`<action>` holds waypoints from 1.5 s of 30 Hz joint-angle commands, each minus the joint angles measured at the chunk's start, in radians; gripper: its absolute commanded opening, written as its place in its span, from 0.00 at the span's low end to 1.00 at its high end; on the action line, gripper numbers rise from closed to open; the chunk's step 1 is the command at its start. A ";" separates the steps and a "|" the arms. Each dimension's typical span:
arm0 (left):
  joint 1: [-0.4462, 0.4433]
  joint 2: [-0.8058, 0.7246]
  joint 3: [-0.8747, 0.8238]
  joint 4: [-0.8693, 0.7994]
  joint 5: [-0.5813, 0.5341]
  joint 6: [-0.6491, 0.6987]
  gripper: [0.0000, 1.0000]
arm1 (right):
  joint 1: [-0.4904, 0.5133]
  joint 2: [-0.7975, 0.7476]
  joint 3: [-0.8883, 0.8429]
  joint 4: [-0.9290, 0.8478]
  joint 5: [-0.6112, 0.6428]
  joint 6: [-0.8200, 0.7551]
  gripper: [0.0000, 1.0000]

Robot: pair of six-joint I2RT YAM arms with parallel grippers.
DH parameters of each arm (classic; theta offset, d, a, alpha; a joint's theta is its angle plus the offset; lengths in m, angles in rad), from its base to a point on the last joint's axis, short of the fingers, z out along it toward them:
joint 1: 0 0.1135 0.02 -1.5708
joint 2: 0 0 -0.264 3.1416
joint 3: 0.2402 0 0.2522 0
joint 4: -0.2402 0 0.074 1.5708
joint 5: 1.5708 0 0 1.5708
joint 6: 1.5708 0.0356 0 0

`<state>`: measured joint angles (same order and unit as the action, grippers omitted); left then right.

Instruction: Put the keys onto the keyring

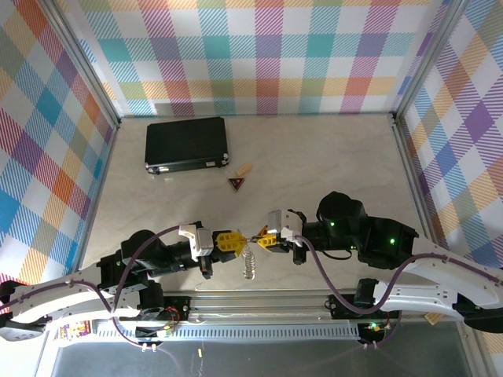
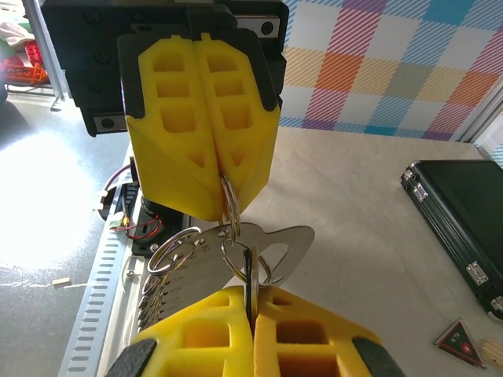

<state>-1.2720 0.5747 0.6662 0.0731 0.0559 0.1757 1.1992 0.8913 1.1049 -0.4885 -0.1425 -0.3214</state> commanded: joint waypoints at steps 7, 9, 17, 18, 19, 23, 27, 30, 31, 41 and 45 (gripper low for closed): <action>0.002 0.032 0.030 0.001 -0.030 0.016 0.00 | 0.013 0.011 0.026 0.000 -0.032 -0.027 0.00; 0.003 0.035 0.031 -0.002 -0.029 0.018 0.00 | 0.016 0.013 0.027 -0.001 -0.033 -0.029 0.00; 0.003 0.050 0.046 -0.062 -0.027 0.019 0.00 | 0.017 0.012 0.039 -0.005 -0.020 -0.039 0.00; 0.003 0.054 0.049 -0.073 -0.026 0.016 0.00 | 0.017 0.012 0.041 -0.007 -0.019 -0.040 0.00; 0.003 0.059 0.053 -0.084 -0.025 0.013 0.00 | 0.017 0.012 0.041 -0.008 -0.017 -0.042 0.00; 0.003 0.068 0.057 -0.119 -0.027 0.007 0.00 | 0.019 0.015 0.045 -0.014 -0.010 -0.047 0.00; 0.002 0.068 0.064 -0.145 -0.017 0.004 0.00 | 0.022 0.020 0.049 -0.018 -0.008 -0.055 0.00; 0.002 0.070 0.074 -0.177 -0.016 0.002 0.00 | 0.025 0.019 0.049 -0.023 -0.005 -0.060 0.00; 0.003 0.069 0.075 -0.187 -0.018 0.002 0.00 | 0.026 0.020 0.048 -0.024 -0.005 -0.062 0.00; 0.002 0.036 0.050 -0.153 0.000 -0.010 0.00 | 0.035 0.028 0.049 -0.029 -0.002 -0.077 0.00; 0.002 0.032 0.039 -0.118 0.020 -0.015 0.00 | 0.043 0.033 0.049 -0.027 0.006 -0.079 0.00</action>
<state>-1.2720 0.6121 0.7166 -0.1032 0.0551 0.1722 1.2243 0.9199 1.1168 -0.5632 -0.1131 -0.3832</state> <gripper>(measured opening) 0.050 0.063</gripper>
